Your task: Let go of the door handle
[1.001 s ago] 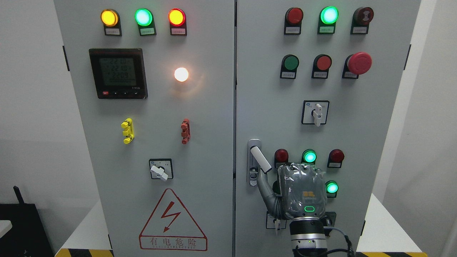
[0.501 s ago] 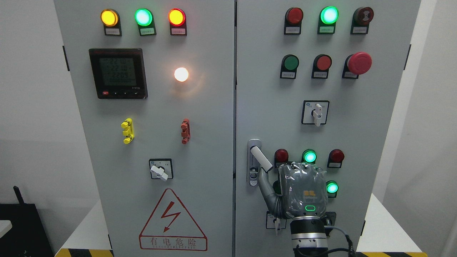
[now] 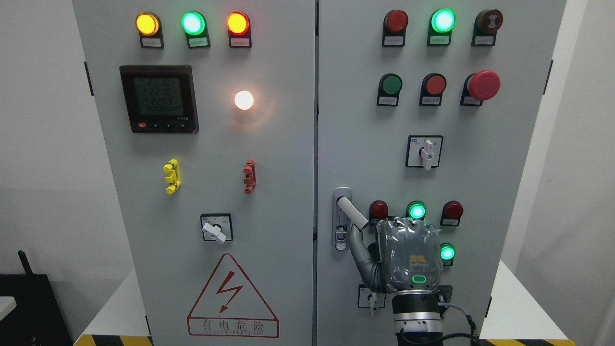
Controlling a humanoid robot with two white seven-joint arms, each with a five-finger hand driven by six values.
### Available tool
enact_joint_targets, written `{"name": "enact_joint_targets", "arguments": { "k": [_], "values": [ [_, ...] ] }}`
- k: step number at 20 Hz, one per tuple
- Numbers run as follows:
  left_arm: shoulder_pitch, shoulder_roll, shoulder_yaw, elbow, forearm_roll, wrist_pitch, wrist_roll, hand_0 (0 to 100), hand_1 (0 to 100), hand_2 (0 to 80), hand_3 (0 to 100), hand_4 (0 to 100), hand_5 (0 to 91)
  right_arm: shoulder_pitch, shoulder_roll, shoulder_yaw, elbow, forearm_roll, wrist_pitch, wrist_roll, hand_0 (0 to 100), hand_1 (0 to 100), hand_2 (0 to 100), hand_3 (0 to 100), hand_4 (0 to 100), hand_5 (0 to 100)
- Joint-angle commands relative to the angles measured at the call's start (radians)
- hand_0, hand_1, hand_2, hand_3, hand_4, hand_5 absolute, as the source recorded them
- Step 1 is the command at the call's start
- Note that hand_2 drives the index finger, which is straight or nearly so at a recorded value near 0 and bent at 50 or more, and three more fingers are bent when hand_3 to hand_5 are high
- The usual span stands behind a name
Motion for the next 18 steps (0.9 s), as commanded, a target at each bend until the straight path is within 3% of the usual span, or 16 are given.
{"name": "enact_joint_targets", "arguments": {
  "k": [1,18],
  "values": [
    [0.031,0.000,0.000,-0.031,0.000,0.000,0.001,12,39,0.0,0,0,0.0,-0.002,-0.001,-0.004,-0.001,0.000,-0.001,0.001,59,0,100,100,100,97],
    [0.031,0.000,0.000,-0.031,0.000,0.000,0.001,12,39,0.0,0,0,0.0,-0.002,-0.001,-0.012,-0.005,0.000,-0.001,0.001,59,0,100,100,100,97]
  ]
}}
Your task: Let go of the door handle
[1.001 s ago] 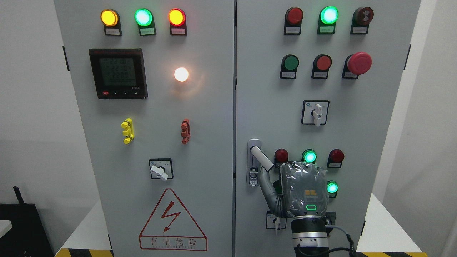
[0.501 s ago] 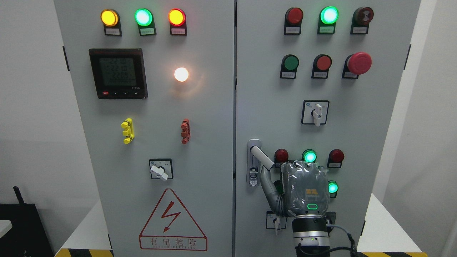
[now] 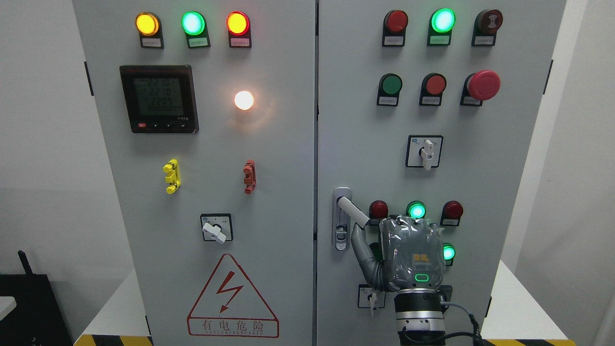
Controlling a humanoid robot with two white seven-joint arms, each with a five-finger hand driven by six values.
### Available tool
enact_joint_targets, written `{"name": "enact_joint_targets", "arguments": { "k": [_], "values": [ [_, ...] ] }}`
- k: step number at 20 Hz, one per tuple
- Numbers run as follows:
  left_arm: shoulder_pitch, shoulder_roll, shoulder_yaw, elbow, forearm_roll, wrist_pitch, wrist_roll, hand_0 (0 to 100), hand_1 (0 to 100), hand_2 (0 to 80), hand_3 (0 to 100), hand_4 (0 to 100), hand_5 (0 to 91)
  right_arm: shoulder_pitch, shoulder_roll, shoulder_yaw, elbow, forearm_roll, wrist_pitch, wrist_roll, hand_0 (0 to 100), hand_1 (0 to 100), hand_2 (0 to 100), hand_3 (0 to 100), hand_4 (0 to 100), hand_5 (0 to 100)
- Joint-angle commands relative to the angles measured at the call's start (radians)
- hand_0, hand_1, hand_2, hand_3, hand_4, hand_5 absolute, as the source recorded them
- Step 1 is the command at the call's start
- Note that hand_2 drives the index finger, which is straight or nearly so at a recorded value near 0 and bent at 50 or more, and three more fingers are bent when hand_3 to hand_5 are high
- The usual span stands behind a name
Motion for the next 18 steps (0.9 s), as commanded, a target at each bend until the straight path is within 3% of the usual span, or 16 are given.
{"name": "enact_joint_targets", "arguments": {
  "k": [1,18],
  "values": [
    [0.031,0.000,0.000,-0.031,0.000,0.000,0.001,12,39,0.0,0,0,0.0,0.000,0.000,-0.003,-0.005,0.000,-0.001,0.001,59,0,100,100,100,97],
    [0.031,0.000,0.000,-0.031,-0.001,0.000,0.001,12,39,0.0,0,0,0.0,0.003,0.000,-0.003,-0.008,0.000,-0.002,0.001,59,0,100,100,100,97]
  ]
}}
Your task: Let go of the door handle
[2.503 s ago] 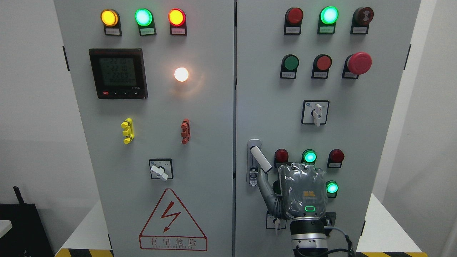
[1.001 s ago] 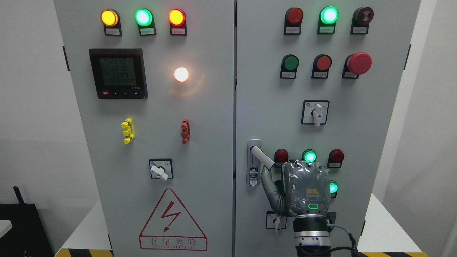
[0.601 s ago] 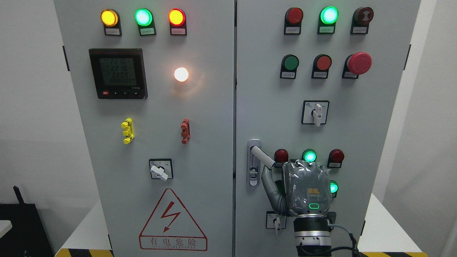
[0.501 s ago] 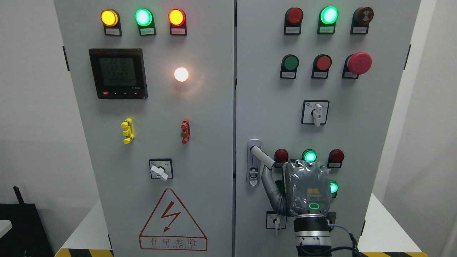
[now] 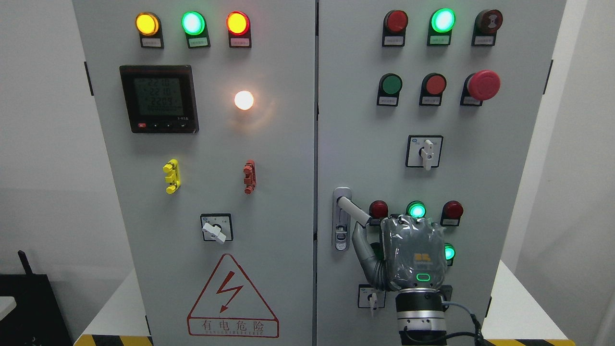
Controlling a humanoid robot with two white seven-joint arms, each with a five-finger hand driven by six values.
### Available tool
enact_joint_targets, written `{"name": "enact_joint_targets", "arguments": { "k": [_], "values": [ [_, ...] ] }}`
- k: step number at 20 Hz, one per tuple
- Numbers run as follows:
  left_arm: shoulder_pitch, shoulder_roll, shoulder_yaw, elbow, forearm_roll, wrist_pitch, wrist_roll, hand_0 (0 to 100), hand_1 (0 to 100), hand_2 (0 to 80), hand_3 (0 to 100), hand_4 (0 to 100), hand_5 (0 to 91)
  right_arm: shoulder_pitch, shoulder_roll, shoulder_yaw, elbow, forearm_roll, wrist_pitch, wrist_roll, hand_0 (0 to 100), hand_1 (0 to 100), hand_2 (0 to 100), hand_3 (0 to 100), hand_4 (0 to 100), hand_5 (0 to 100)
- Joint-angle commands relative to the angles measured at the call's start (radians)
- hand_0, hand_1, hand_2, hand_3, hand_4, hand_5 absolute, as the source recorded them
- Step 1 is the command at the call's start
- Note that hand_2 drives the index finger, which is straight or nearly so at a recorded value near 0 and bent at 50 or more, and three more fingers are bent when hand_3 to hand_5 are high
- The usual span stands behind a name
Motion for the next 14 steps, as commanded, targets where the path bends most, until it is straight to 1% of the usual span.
{"name": "enact_joint_targets", "arguments": {
  "k": [1,4,14],
  "values": [
    [0.031,0.000,0.000,-0.031,0.000,0.000,0.001,12,39,0.0,0,0,0.0,0.002,0.000,-0.001,-0.002,0.000,0.000,0.001,59,0,100,100,100,97],
    [0.031,0.000,0.000,-0.031,0.000,0.000,0.001,12,39,0.0,0,0,0.0,0.002,-0.002,-0.010,-0.004,0.000,0.000,0.001,59,0,100,100,100,97],
    [0.031,0.000,0.000,-0.031,-0.001,0.000,0.001,12,39,0.0,0,0,0.0,-0.001,-0.002,-0.013,-0.009,0.000,-0.001,0.001,59,0,100,100,100,97]
  ]
}}
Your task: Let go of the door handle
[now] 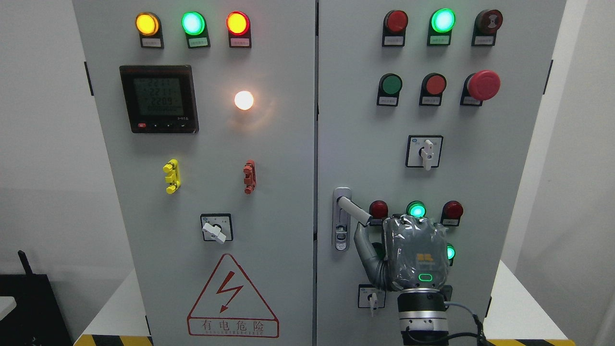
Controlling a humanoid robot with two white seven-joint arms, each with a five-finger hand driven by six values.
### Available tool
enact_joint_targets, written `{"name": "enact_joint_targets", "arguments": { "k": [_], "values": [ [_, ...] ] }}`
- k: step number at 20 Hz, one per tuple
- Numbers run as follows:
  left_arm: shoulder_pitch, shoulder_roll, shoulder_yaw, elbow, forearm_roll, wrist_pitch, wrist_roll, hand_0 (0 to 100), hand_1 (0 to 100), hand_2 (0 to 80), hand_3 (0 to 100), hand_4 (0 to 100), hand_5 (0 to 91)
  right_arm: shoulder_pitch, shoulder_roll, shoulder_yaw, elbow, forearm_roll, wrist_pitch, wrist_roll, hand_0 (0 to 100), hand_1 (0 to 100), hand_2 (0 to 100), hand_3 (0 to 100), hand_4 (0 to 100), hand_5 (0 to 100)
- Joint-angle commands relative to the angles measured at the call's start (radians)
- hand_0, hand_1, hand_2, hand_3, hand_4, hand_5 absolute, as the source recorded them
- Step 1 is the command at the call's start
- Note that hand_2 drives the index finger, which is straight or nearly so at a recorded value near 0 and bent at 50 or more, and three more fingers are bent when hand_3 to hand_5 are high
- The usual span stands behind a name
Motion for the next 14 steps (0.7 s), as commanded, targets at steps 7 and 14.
{"name": "enact_joint_targets", "arguments": {
  "k": [7,14],
  "values": [
    [0.031,0.000,0.000,-0.031,0.000,0.000,0.001,12,39,0.0,0,0,0.0,-0.002,-0.001,-0.007,-0.002,-0.014,0.002,0.001,59,0,100,100,100,97],
    [0.031,0.000,0.000,-0.031,0.000,0.000,0.001,12,39,0.0,0,0,0.0,-0.004,-0.002,-0.008,-0.002,-0.014,0.000,0.001,60,0,100,100,100,97]
  ]
}}
